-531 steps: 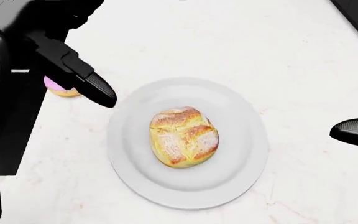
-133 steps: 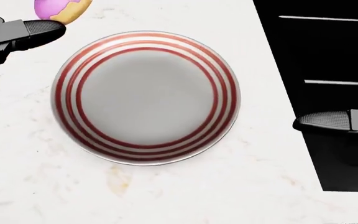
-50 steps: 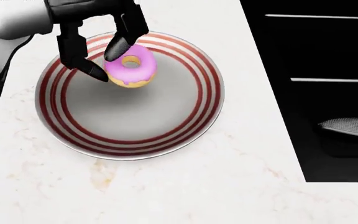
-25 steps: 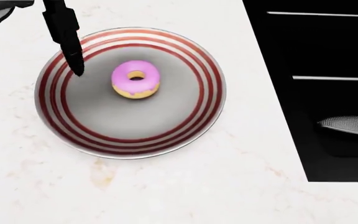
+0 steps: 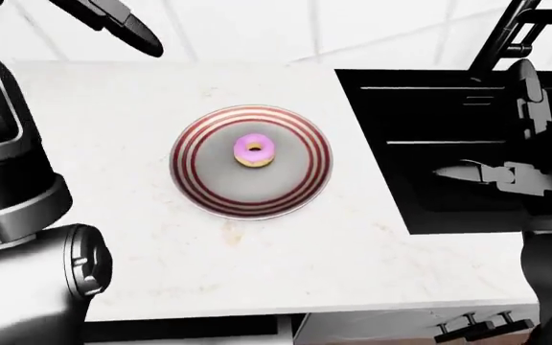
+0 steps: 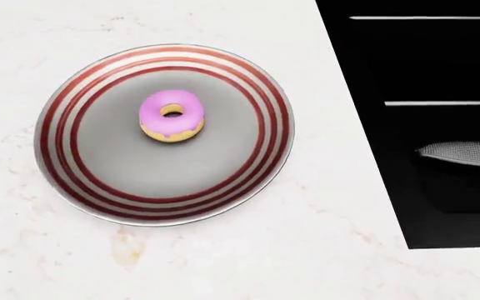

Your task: Place the pastries on the plates.

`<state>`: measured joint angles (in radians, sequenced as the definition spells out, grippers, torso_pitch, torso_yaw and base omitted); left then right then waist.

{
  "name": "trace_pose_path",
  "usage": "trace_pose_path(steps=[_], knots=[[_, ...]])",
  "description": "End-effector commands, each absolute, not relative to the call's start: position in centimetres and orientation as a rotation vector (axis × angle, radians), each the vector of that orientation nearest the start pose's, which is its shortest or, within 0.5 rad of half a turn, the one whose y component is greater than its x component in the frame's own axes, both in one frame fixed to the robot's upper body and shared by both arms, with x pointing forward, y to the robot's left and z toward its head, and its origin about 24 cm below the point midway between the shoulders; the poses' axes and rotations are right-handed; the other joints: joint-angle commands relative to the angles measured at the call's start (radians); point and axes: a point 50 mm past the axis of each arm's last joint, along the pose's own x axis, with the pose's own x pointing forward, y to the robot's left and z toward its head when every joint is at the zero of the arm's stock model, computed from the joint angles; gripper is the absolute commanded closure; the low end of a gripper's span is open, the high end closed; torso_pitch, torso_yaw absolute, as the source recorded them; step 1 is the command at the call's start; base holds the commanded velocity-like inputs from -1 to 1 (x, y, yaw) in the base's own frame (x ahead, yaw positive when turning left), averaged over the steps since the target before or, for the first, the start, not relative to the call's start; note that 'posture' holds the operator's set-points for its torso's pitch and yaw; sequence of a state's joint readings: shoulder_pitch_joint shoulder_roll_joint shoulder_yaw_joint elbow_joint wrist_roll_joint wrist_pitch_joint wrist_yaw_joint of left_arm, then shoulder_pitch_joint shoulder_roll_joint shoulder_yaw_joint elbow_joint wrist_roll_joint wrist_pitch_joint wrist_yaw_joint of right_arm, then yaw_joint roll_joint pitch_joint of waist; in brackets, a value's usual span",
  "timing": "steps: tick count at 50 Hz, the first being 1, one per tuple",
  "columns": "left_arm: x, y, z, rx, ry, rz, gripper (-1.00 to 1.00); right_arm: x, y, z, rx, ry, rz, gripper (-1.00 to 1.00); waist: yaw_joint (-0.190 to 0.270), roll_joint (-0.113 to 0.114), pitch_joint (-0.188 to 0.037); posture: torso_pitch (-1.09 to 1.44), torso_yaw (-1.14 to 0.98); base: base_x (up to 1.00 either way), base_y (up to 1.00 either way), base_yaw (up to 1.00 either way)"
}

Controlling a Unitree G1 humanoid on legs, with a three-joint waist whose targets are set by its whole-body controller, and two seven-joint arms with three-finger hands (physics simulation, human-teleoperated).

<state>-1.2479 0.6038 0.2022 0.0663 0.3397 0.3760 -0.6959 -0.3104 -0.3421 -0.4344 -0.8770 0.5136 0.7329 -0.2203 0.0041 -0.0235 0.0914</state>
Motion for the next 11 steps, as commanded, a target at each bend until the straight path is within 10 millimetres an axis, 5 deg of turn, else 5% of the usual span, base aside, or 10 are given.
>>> trace_pose_path(steps=[1, 11], knots=[[28.6, 21.1, 42.5, 0.777, -0.619, -0.058, -1.00, 20.7, -21.4, 26.5, 0.029, -0.586, -0.149, -1.00, -0.001, 0.002, -0.023, 0.07, 0.00, 0.00, 0.00, 0.00], [23.9, 23.0, 40.4, 0.682, -0.588, 0.016, -1.00, 20.8, -21.4, 26.6, 0.013, -0.582, -0.153, -1.00, 0.000, 0.005, -0.017, 0.07, 0.00, 0.00, 0.00, 0.00]])
